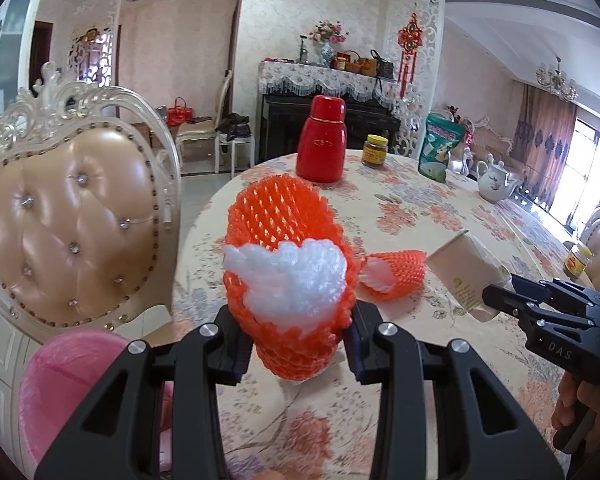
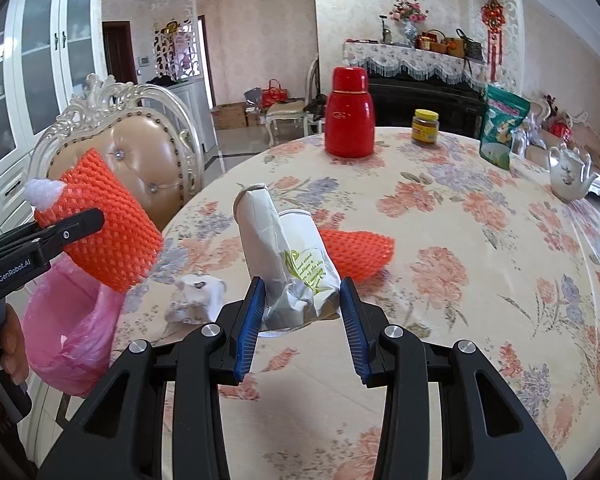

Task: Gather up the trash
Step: 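Carry the package with the right gripper while the left carries the orange net to the wastebasket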

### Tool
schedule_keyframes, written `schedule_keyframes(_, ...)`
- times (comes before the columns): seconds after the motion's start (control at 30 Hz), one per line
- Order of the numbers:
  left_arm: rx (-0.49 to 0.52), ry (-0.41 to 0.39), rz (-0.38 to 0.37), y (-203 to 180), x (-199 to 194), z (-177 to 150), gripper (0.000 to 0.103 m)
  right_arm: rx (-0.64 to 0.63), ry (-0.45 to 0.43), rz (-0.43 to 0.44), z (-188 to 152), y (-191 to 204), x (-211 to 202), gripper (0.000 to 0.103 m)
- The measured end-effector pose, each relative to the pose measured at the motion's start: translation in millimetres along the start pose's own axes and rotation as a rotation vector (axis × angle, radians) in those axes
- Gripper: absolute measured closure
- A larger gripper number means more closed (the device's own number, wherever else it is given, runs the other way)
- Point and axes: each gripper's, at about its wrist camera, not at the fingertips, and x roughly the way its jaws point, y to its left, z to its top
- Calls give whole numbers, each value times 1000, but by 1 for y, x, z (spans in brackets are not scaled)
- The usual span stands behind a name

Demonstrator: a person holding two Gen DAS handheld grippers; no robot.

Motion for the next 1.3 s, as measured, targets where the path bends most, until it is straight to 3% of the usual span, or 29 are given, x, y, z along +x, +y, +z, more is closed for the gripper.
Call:
schedule_keyframes(0.5,-63,-36,85,65,-57,-23,66,-72,5,65,7,66,5,65)
schedule_keyframes(1.3,-172,0,213,159,-98,-62,63,-180,52,206,6,179,34,65)
